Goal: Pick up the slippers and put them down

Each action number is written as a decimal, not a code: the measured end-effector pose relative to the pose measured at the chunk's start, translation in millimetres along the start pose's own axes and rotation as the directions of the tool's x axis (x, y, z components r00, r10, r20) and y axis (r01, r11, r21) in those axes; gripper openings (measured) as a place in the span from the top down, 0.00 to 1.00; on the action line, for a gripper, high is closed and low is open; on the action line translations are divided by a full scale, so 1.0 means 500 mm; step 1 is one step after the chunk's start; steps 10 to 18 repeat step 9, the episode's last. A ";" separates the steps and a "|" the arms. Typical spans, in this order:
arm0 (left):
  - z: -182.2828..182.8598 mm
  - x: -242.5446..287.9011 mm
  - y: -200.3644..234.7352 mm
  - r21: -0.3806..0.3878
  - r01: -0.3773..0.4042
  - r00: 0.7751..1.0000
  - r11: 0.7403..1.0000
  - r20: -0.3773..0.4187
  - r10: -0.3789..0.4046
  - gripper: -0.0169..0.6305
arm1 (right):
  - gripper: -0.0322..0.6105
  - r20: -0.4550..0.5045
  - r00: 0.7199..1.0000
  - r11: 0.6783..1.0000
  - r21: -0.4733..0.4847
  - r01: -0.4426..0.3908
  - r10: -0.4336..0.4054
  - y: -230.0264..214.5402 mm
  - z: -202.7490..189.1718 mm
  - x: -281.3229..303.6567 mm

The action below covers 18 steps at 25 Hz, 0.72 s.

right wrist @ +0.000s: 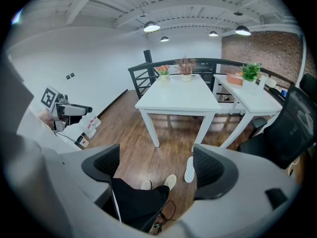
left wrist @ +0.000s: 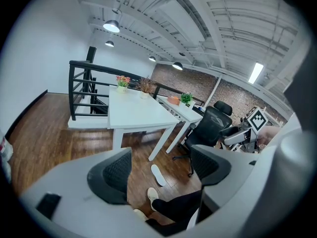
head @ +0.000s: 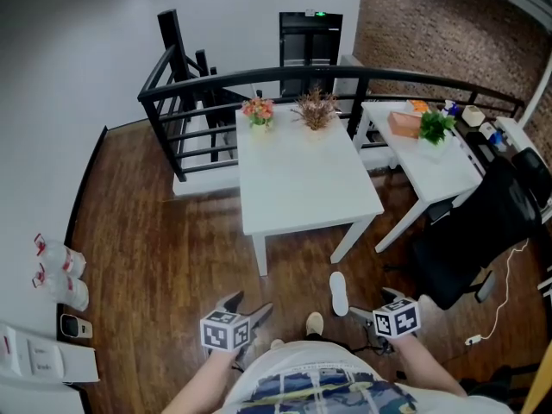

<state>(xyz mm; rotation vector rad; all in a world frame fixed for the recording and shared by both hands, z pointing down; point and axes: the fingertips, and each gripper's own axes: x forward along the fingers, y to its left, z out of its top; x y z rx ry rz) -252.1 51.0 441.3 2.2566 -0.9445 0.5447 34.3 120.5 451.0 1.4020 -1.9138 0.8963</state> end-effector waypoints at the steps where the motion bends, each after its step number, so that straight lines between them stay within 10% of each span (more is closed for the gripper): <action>1: -0.001 -0.001 0.000 0.000 0.000 1.000 1.000 0.000 0.000 0.39 | 0.21 0.000 1.000 1.000 -0.001 -0.002 0.002 0.003 -0.001 0.000; 18: -0.002 -0.001 0.001 0.006 -0.005 1.000 1.000 -0.002 0.005 0.39 | 0.21 0.001 1.000 1.000 -0.008 0.005 -0.005 0.003 -0.004 0.004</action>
